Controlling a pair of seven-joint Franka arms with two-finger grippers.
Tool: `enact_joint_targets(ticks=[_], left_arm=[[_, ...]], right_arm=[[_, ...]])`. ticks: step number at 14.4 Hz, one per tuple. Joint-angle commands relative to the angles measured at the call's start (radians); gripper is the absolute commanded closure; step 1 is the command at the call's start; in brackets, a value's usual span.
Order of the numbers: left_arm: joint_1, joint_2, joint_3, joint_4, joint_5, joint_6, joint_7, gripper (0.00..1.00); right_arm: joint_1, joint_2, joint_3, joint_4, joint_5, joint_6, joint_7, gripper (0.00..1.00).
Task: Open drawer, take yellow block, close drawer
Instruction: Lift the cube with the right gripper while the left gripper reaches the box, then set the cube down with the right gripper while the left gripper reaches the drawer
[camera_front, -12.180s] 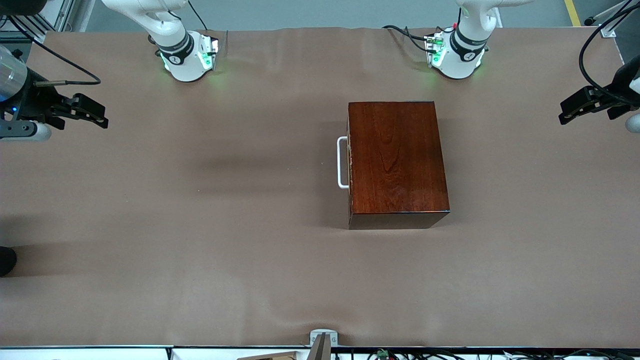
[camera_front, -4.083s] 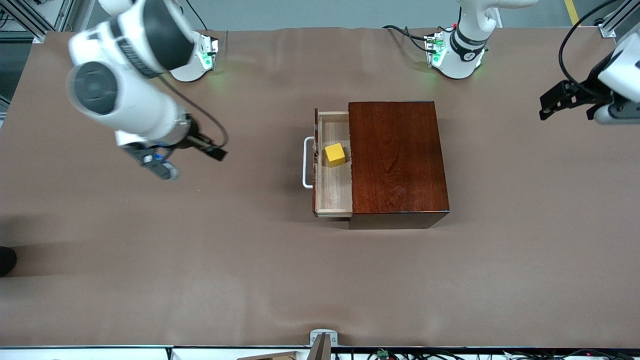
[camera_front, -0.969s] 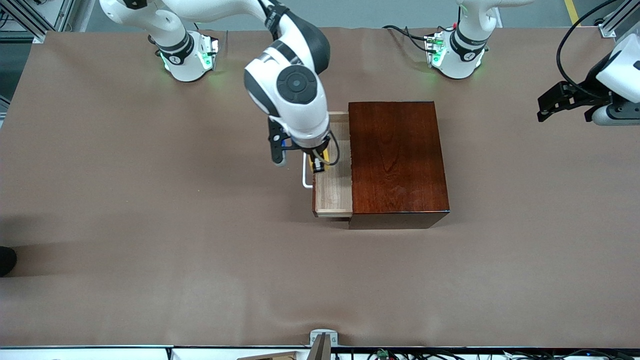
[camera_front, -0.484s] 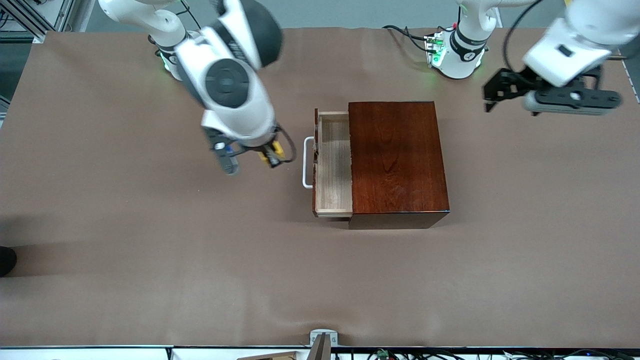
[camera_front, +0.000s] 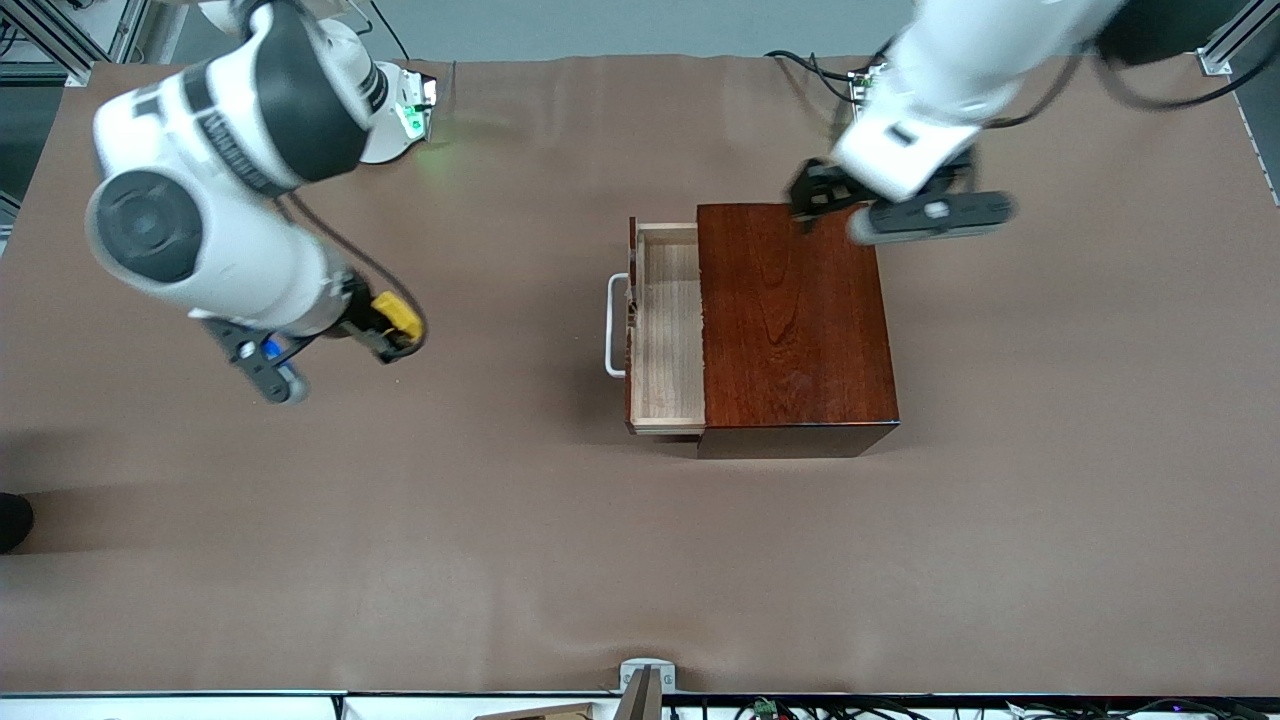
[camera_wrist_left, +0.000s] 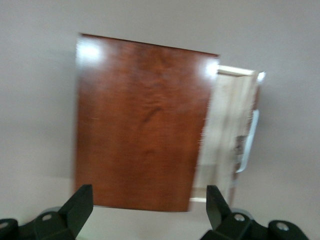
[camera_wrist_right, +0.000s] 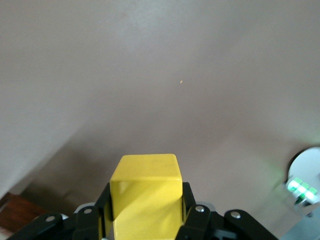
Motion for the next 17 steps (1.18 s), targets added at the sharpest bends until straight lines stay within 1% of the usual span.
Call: enact_joint_targets(ticks=[1,3,4,5,6,8,9,10,11,12,13,15,17], left_arm=[[-0.136,0.135,0.005,0.094,0.021,0.093,-0.237,0.0],[-0.233,0.209,0.006,0.103,0.096,0.219,-0.427,0.0],[-0.284,0.255,0.015,0.121,0.119,0.277,-0.519,0.0],[-0.345,0.304,0.043,0.144,0.148,0.323,-0.6,0.0],[-0.42,0.345,0.09,0.167,0.173,0.362,-0.665,0.0],[-0.604,0.43,0.245,0.215,0.176,0.451,-0.78,0.0],[-0.699,0.47,0.335,0.245,0.176,0.497,-0.835,0.0],[-0.774,0.505,0.413,0.265,0.176,0.532,-0.878,0.0],[-0.815,0.536,0.458,0.267,0.173,0.566,-0.905,0.0],[-0.826,0.56,0.472,0.264,0.173,0.575,-0.916,0.0],[-0.829,0.583,0.476,0.258,0.176,0.574,-0.932,0.0],[-0.852,0.622,0.486,0.243,0.197,0.559,-0.969,0.0],[-0.855,0.649,0.503,0.241,0.201,0.493,-1.005,0.0]], right_arm=[[-0.093,-0.03,0.02,-0.129,0.015,0.021,-0.261,1.0],[-0.129,-0.052,0.019,-0.229,0.036,0.078,-0.326,1.0],[-0.134,-0.065,0.017,-0.257,0.034,0.093,-0.367,1.0],[-0.143,-0.068,0.015,-0.281,0.031,0.113,-0.422,1.0],[-0.167,-0.068,0.015,-0.316,0.03,0.153,-0.474,1.0],[-0.204,-0.089,0.015,-0.44,0.03,0.277,-0.589,1.0],[-0.224,-0.102,0.015,-0.505,0.028,0.337,-0.642,1.0],[-0.241,-0.112,0.014,-0.572,0.027,0.404,-0.712,1.0],[-0.267,-0.111,0.014,-0.634,0.027,0.475,-0.784,1.0],[-0.275,-0.105,0.012,-0.683,0.016,0.551,-0.836,1.0],[-0.284,-0.1,0.014,-0.717,-0.029,0.611,-0.887,1.0],[-0.318,-0.061,0.015,-0.726,-0.059,0.635,-0.964,1.0],[-0.333,-0.033,0.014,-0.757,-0.064,0.703,-0.998,1.0]])
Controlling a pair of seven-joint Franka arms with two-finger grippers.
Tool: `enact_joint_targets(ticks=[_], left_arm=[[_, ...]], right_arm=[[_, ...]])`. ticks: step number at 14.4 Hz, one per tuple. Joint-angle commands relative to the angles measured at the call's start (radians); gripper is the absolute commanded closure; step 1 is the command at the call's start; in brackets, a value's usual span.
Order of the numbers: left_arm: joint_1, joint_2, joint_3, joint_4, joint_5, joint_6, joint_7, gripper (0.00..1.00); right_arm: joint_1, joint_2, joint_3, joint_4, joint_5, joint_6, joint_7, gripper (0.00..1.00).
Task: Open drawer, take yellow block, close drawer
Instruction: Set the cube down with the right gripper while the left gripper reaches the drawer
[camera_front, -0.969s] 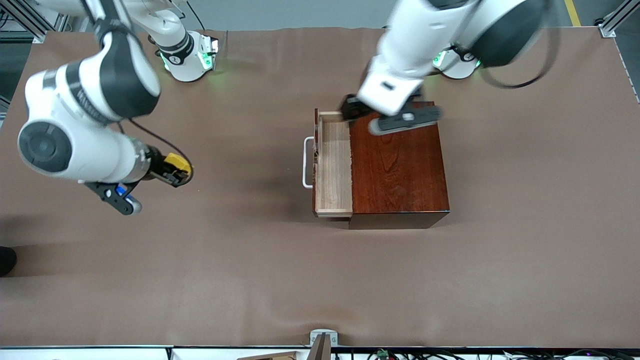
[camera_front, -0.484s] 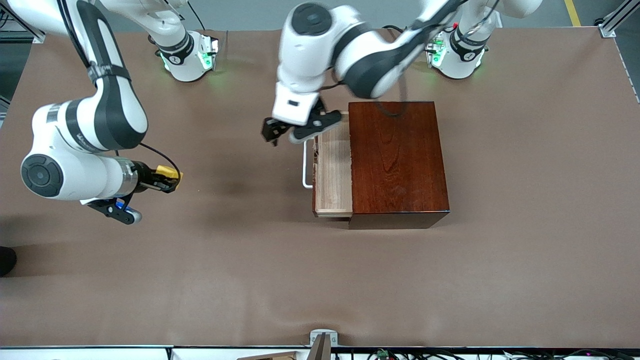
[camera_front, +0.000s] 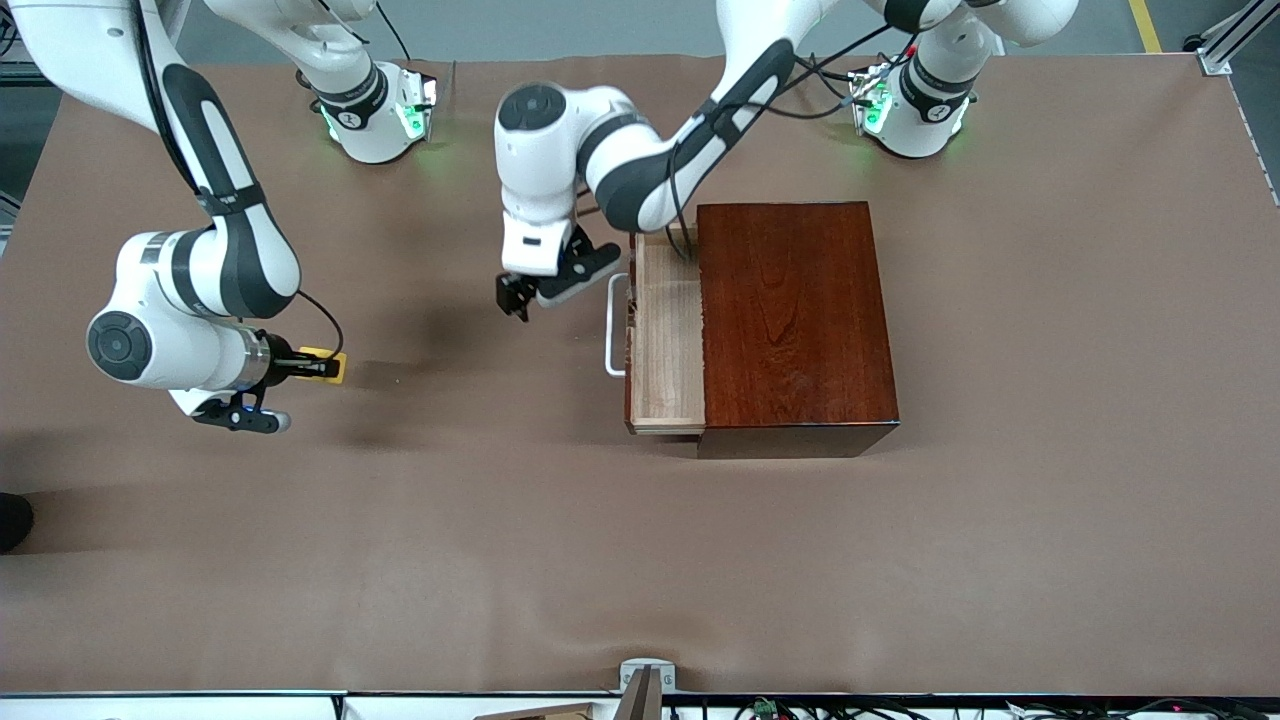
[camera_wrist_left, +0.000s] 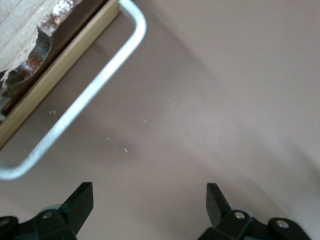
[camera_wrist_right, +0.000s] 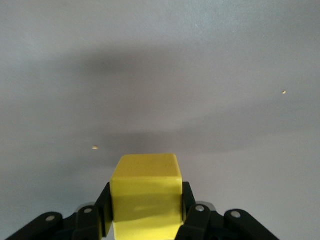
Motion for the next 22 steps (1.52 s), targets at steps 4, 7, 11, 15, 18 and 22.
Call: enact_joint_targets(ticks=[4,7,11,15,18,22], left_arm=[[0.009,0.034,0.021,0.028,0.036,-0.119,-0.089,0.0],[0.043,0.028,0.029,0.028,0.038,-0.203,-0.089,0.0],[0.082,0.011,0.03,0.03,0.038,-0.328,-0.078,0.0],[0.117,0.011,0.03,0.028,0.038,-0.411,-0.078,0.0],[0.134,0.013,0.03,0.027,0.038,-0.423,-0.081,0.0],[0.135,-0.031,0.01,0.04,0.015,-0.408,-0.088,0.0]], right_arm=[[-0.065,0.045,0.018,-0.145,-0.02,0.261,-0.088,0.96],[-0.08,0.083,0.02,-0.142,-0.019,0.283,-0.08,0.13],[-0.079,0.061,0.021,-0.116,-0.016,0.198,-0.069,0.0],[-0.074,0.021,0.026,0.105,-0.007,-0.153,-0.069,0.0],[-0.074,0.011,0.026,0.254,-0.007,-0.327,-0.069,0.0],[-0.073,0.007,0.027,0.503,-0.008,-0.529,-0.083,0.0]])
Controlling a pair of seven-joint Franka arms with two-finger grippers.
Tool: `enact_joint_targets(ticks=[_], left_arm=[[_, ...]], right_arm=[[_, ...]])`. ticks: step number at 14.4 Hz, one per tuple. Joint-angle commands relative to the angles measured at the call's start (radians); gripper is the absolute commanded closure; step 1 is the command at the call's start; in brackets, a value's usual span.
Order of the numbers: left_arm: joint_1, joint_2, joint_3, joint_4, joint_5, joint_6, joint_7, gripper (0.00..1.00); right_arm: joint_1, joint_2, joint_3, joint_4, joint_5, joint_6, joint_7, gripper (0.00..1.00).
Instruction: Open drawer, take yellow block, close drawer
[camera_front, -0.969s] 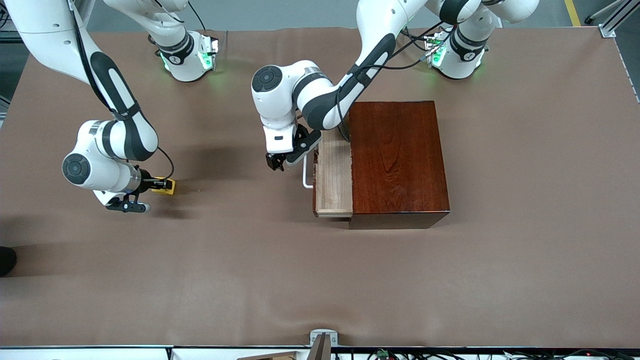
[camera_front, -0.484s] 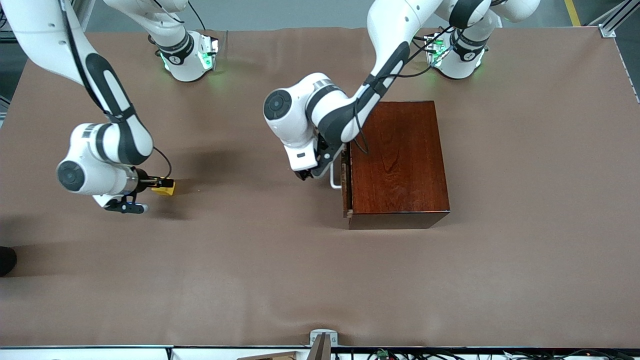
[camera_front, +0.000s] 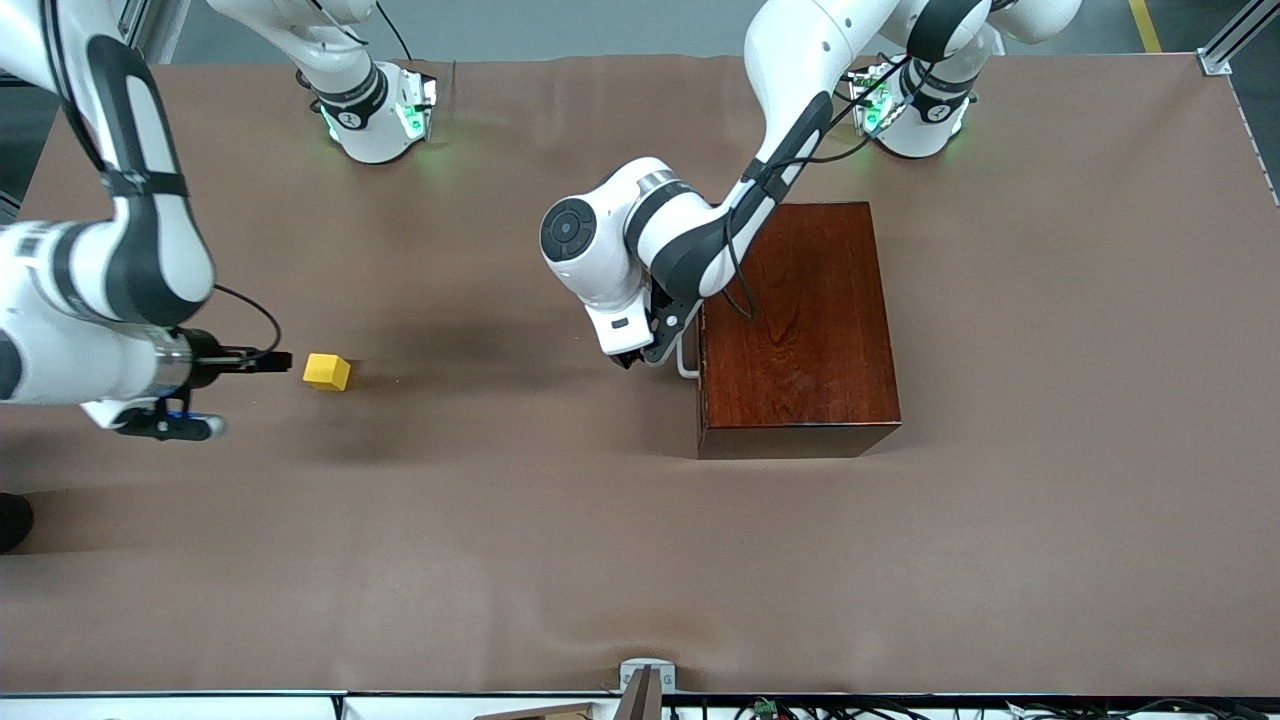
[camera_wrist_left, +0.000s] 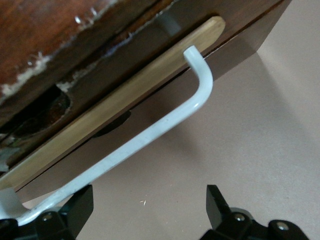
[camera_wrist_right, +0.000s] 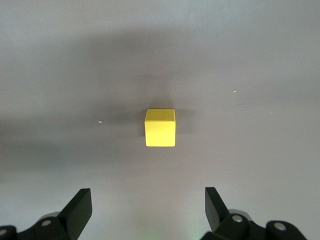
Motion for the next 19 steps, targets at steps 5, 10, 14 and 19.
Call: enact_joint_targets(ticks=[5,10,14,19], left_arm=[[0.027,-0.253,-0.013,-0.007,-0.037,-0.029,0.069,0.0],[0.203,-0.452,-0.013,-0.038,-0.063,-0.231,0.495,0.0],[0.375,-0.595,-0.013,-0.105,-0.094,-0.297,0.901,0.0],[0.588,-0.738,-0.013,-0.248,-0.094,-0.302,1.386,0.0]], right_arm=[[0.045,-0.069,0.021,0.288,-0.011,-0.203,-0.012,0.0],[0.071,-0.25,0.023,0.273,-0.013,-0.272,-0.013,0.0],[0.088,-0.474,0.02,-0.015,-0.016,-0.142,-0.011,0.0],[0.086,-0.491,0.018,-0.019,-0.008,-0.142,-0.002,0.0]])
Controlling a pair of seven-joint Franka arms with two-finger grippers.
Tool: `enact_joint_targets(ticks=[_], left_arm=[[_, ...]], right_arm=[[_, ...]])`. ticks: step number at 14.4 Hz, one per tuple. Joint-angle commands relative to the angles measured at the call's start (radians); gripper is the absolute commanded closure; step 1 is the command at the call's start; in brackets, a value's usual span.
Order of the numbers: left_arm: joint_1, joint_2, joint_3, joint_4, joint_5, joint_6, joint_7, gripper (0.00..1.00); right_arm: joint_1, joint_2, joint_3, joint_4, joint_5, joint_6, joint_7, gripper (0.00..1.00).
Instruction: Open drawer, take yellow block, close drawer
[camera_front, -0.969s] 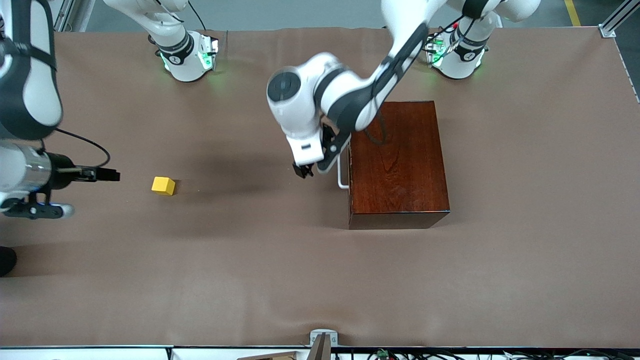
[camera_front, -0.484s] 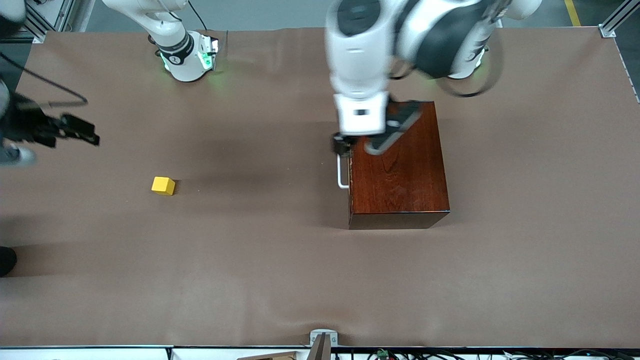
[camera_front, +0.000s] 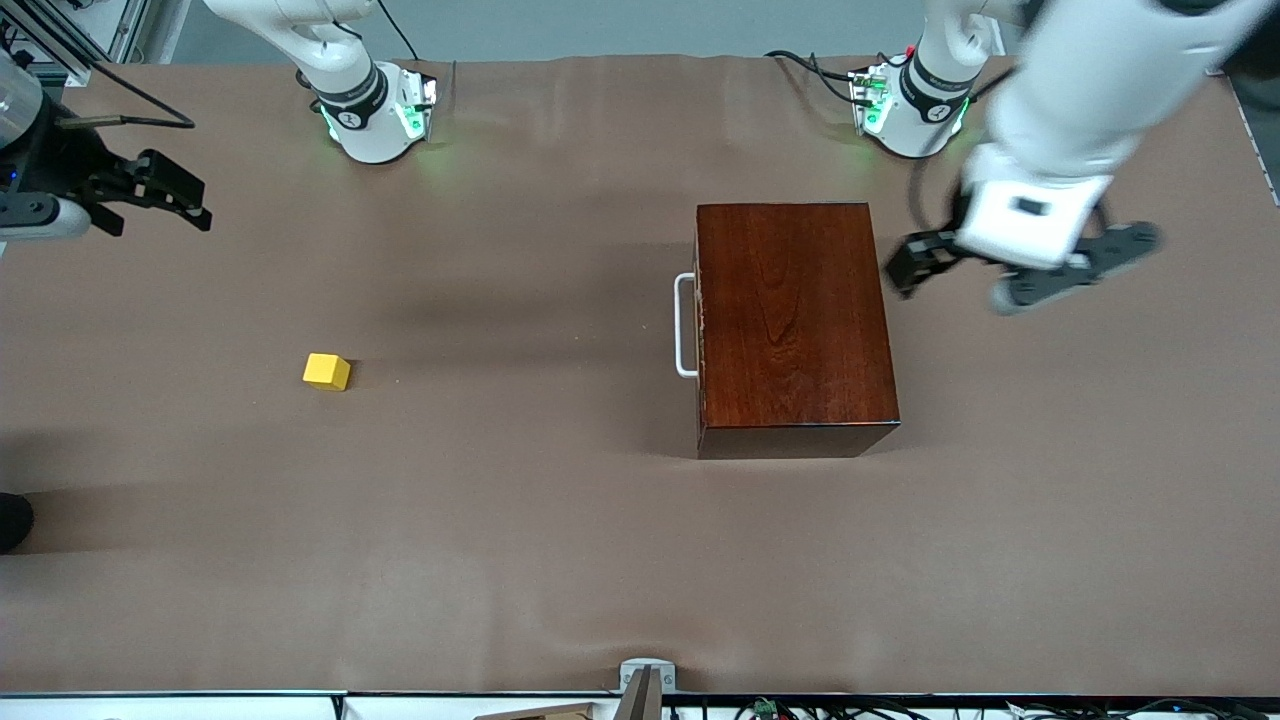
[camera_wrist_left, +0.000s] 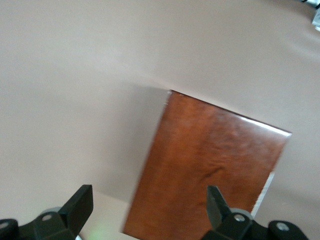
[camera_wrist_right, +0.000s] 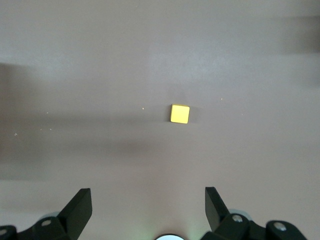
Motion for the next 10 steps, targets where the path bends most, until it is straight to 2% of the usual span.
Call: enact_joint_targets(ticks=[1,5,8,10], left_arm=[[0.111,-0.101,-0.011,-0.131,-0.014,0.013,0.244,0.0],[0.242,-0.156,-0.011,-0.187,-0.014,0.011,0.509,0.0],[0.303,-0.162,-0.011,-0.184,-0.014,-0.004,0.598,0.0],[0.303,-0.161,-0.009,-0.178,-0.014,-0.004,0.609,0.0]], right_arm=[[0.002,0.007,-0.003,0.034,-0.007,0.014,0.004,0.0],[-0.004,0.024,-0.003,0.058,-0.007,0.012,-0.001,0.0],[-0.002,0.026,-0.003,0.056,-0.004,0.011,0.001,0.0],[-0.002,0.026,-0.003,0.056,-0.002,0.012,0.004,0.0]])
